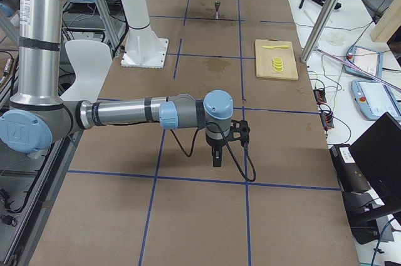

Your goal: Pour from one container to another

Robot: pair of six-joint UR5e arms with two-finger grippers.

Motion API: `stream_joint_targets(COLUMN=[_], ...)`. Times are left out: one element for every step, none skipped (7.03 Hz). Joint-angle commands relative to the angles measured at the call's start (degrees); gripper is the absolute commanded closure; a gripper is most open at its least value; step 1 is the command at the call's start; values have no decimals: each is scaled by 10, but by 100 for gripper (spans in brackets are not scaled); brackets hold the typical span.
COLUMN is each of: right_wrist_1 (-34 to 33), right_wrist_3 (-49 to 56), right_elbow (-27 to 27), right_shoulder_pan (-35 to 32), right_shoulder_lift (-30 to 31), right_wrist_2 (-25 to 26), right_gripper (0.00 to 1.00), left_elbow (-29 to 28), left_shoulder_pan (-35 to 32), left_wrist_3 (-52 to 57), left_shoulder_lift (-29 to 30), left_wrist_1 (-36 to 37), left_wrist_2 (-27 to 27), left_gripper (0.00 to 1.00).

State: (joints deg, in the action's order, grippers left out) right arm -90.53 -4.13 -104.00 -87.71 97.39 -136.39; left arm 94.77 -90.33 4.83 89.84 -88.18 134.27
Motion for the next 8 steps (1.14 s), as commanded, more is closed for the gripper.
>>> stream_joint_targets(right_wrist_1=[0,0,0,1,4,4,4,4], right_wrist_3=[2,3,3,15,22,19,19,19], right_elbow=[9,9,13,32,40,40,41,41], right_shoulder_pan=[-15,-18,-20,-21,-22,-27,-27,-27], right_shoulder_lift=[-1,-1,-1,-1,-2,-2,-2,-2], right_wrist_2=[-19,-19,-19,-20,-19,-19,-18,-18], right_gripper=[0,0,0,0,0,0,0,0], left_elbow=[-9,-9,-9,-8,-7,-6,-6,-5], left_shoulder_pan=[-5,-4,-4,-4,-4,-4,-4,-4], left_wrist_3=[-3,-23,-33,-32,-32,-34,-34,-35], left_shoulder_lift=[3,7,7,7,7,7,8,8], left_wrist_1=[0,-1,-3,-4,-4,-3,-3,-3], left_wrist_2=[2,2,3,3,3,3,3,3], left_gripper=[0,0,0,0,0,0,0,0])
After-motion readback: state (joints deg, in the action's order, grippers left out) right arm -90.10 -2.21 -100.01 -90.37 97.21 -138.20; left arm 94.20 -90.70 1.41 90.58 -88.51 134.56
